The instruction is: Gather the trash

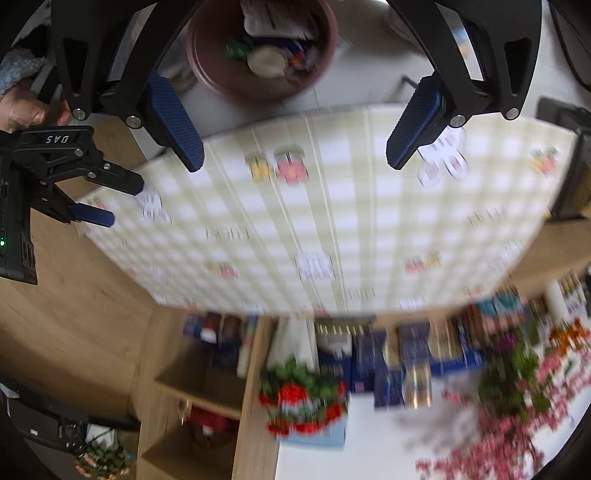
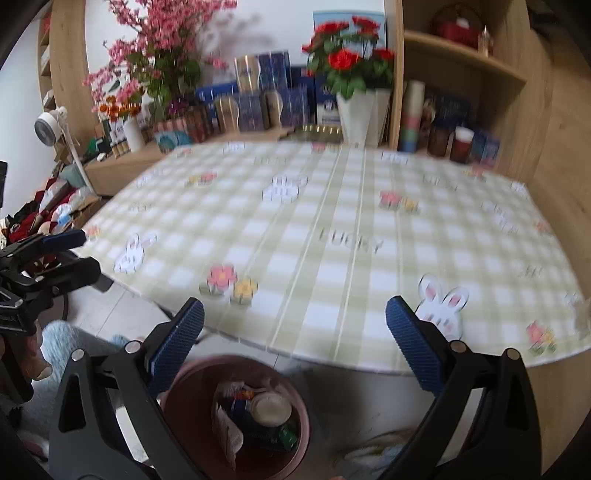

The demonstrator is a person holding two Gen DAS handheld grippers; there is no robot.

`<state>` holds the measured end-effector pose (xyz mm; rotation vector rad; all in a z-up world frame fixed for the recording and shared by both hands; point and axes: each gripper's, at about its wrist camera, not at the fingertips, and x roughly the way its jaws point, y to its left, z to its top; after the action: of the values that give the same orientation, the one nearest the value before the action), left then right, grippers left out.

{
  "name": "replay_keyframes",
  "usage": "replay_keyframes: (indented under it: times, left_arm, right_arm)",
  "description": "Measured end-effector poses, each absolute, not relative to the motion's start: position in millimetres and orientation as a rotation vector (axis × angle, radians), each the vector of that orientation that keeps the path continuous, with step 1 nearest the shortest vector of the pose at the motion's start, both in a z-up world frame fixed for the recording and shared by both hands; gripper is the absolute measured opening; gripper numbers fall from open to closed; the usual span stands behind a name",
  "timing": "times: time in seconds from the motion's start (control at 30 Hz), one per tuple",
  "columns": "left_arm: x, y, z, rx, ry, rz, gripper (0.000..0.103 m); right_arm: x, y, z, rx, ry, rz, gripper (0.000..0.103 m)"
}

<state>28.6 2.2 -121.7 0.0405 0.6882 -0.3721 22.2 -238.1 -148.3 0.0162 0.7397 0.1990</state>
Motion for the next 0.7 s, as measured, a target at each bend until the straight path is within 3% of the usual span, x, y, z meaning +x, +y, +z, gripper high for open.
replay_keyframes:
  times: [0.3, 0.7]
  left_arm:
    - [21.3, 6.8, -49.2, 0.062, 0.529, -0.293, 0.097]
    - [15.2, 13.9, -23.1, 0.079, 0.509, -0.208, 0.097]
  right_arm:
    - [24.0, -242.5, -74.2, -0.006, 0.643, 0.169, 0.097]
    - [20.6, -226.8, -46.0, -0.040, 0.618, 0.204, 0.097]
